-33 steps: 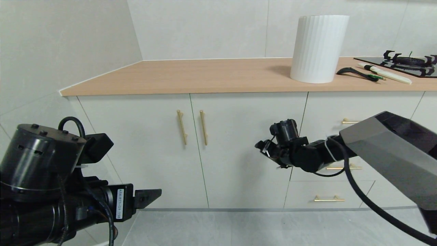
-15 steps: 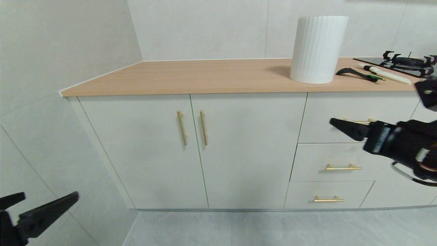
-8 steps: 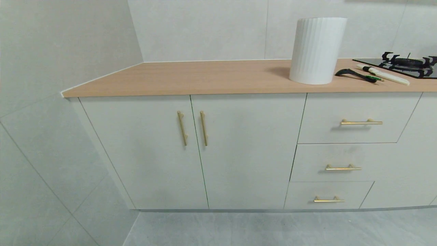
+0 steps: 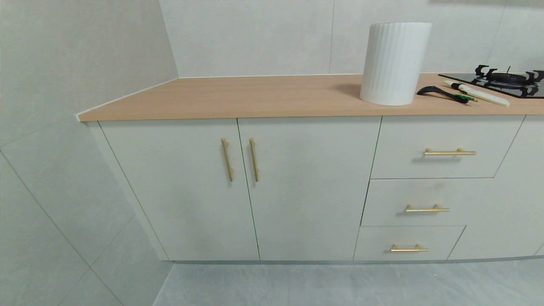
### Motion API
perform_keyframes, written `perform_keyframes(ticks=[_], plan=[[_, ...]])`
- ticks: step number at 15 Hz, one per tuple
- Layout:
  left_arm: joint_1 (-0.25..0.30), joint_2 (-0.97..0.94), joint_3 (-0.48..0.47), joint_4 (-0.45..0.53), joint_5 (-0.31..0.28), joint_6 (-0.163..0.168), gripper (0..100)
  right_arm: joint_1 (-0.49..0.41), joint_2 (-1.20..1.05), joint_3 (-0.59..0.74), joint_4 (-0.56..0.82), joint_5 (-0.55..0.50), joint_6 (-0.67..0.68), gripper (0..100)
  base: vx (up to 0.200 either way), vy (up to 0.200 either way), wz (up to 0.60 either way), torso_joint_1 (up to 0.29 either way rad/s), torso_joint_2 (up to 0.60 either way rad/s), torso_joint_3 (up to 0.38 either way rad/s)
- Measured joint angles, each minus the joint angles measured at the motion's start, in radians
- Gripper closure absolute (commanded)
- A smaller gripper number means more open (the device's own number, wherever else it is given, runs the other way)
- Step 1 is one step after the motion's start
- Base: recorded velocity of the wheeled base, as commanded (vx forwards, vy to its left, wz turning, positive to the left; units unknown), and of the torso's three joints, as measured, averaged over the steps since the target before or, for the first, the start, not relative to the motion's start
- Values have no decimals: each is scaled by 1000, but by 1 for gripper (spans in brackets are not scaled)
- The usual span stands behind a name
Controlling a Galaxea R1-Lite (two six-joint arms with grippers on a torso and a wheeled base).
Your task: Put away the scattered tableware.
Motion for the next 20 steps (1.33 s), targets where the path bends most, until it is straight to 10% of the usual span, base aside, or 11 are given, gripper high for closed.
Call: perform_keyframes(ticks=[10,20], plan=[[16,-45,375,-186,-208,-47,0,-26,-79,403,-91,195,2,0,0,0,0,0,0,0],[16,-45,447,-226,-313,-75,0,-27,-80,420,-40,239,5,0,0,0,0,0,0,0]])
